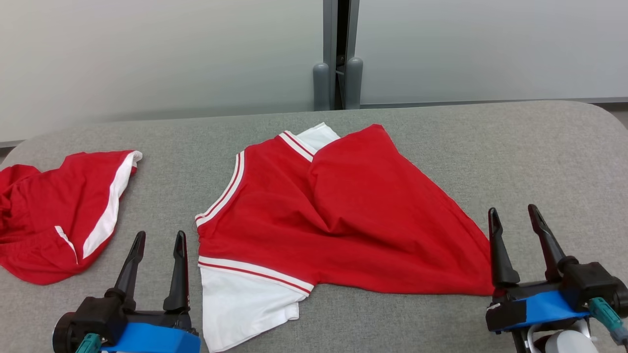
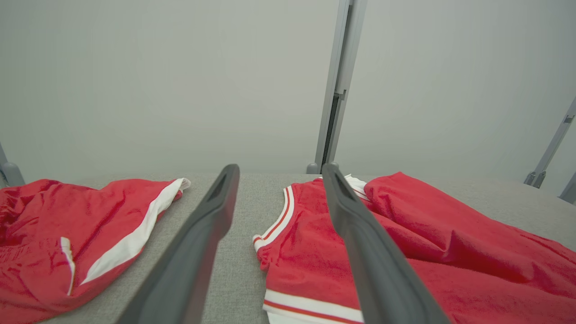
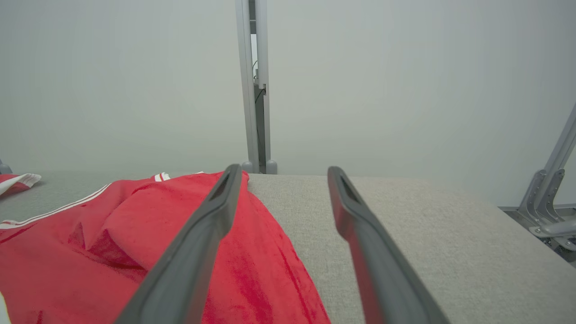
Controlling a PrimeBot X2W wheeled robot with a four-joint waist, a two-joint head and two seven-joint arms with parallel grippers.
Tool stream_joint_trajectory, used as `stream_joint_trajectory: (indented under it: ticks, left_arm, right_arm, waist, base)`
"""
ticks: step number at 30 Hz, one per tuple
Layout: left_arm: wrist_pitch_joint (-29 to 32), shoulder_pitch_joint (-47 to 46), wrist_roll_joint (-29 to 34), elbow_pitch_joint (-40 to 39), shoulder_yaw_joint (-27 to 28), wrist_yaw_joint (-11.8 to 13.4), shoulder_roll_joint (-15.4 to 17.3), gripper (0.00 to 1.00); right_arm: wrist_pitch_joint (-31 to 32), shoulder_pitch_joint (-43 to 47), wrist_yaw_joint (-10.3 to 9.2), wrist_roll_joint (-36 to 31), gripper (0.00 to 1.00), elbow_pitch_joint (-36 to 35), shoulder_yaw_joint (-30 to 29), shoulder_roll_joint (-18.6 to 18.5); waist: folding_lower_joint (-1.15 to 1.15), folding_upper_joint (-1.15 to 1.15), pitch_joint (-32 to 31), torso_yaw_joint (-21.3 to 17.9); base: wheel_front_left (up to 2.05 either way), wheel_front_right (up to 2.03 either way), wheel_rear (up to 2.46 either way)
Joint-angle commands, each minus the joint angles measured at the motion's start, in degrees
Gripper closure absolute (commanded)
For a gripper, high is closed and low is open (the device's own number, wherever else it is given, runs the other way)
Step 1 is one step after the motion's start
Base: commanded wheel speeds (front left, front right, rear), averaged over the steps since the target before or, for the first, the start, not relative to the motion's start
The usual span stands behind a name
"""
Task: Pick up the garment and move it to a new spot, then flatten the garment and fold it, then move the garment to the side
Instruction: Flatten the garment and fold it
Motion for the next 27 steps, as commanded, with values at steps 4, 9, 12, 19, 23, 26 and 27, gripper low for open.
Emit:
stream_joint_trajectory:
  ticks: [4,9,12,19,23,26,27]
  left_arm:
    - [-0.2,1.0,0.8,-0.2,0.5,-0.2,0.2,0.00]
    - [-0.2,1.7,1.4,0.4,0.8,-0.4,0.2,0.00]
    - [-0.2,1.8,1.5,0.7,0.5,-0.5,0.2,0.00]
    - [-0.2,2.1,1.6,1.2,0.8,-0.6,0.2,0.00]
    - [-0.2,2.1,1.8,1.4,0.9,-0.6,0.2,0.00]
    - [-0.2,2.4,1.3,2.2,0.5,-0.7,0.2,0.00]
    - [-0.2,2.7,1.0,2.9,0.2,-0.8,0.2,0.00]
  right_arm:
    - [-0.3,2.6,-0.03,-0.3,0.00,-2.9,2.3,-0.5]
    - [-0.3,4.5,-0.03,-0.3,0.00,-3.5,3.1,0.0]
    - [-0.3,5.1,-0.03,-0.6,0.00,-3.1,3.4,0.2]
    - [-0.4,5.5,-0.03,-0.2,0.00,-3.5,3.8,0.7]
    - [-0.4,5.6,-0.03,-0.4,0.00,-2.9,3.5,0.8]
    - [-0.4,5.6,-0.03,-0.2,0.00,-2.0,2.4,0.9]
    - [-0.3,5.6,-0.03,-0.4,0.00,-1.4,2.0,0.9]
  waist:
    - [0.00,0.00,-0.5,0.3]
    - [0.00,0.00,-1.2,0.6]
    - [0.00,0.00,-1.5,0.8]
    - [0.00,0.00,-1.8,1.0]
    - [0.00,0.00,-1.9,1.1]
    - [0.00,0.00,-1.8,1.0]
    - [0.00,0.00,-1.7,1.0]
  base:
    - [0.00,0.00,0.00]
    - [0.00,0.00,0.00]
    - [0.00,0.00,0.00]
    - [0.00,0.00,0.00]
    - [0.00,0.00,0.00]
    - [0.00,0.00,0.00]
    - [0.00,0.00,0.00]
